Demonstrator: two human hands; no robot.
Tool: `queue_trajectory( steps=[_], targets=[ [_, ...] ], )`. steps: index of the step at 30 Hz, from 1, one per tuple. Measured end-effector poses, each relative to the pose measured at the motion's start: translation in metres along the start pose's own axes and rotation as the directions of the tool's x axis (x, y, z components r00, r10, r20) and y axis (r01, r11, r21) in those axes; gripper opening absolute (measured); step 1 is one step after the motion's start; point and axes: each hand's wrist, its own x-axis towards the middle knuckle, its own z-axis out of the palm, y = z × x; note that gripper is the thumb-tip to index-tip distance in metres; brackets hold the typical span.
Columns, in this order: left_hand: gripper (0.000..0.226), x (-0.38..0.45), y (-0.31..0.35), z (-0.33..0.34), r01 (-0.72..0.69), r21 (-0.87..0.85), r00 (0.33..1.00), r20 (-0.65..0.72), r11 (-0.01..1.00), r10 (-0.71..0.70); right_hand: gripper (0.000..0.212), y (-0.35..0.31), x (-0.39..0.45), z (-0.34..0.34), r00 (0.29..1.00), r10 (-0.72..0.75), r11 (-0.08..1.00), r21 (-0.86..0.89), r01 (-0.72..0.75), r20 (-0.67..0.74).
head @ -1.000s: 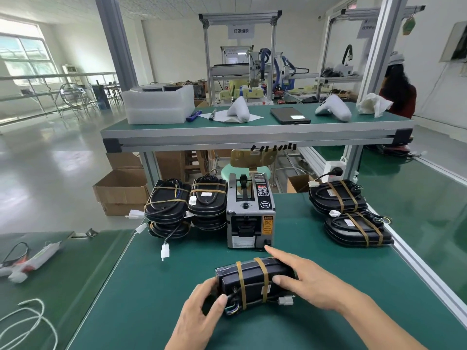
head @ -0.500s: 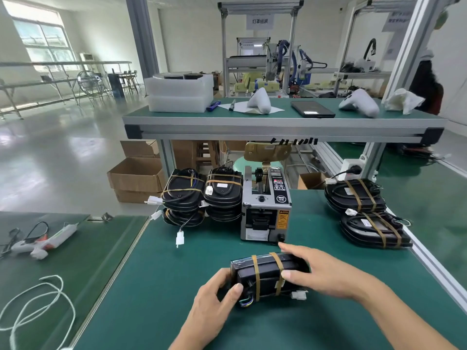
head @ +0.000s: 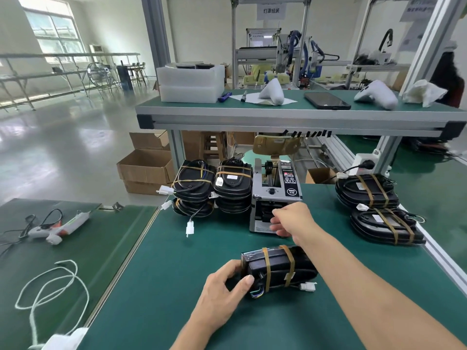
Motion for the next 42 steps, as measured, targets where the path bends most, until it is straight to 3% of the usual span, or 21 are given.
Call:
queue_trajectory(
  steps=[8, 31, 42],
  targets=[
    [0.022, 0.000, 0.001, -0.001, -0.017, 0.018, 1.000, -0.014, 1.000, 0.017, 0.005, 0.004, 0.012, 0.006, 0.993, 0.109, 0.981, 0.169, -0.098, -0.056],
    [0.027, -0.001, 0.003, -0.001, -0.011, -0.026, 1.000, -0.012, 1.000, 0.010, 0.008, -0.004, 0.012, 0.023, 0.940, 0.315, 0.854, 0.471, -0.221, -0.130],
    [0.031, -0.001, 0.004, -0.001, 0.002, -0.034, 1.000, -0.013, 0.999, -0.002, 0.010, -0.005, 0.012, 0.028, 0.926, 0.361, 0.807, 0.536, -0.249, -0.113]
  ],
)
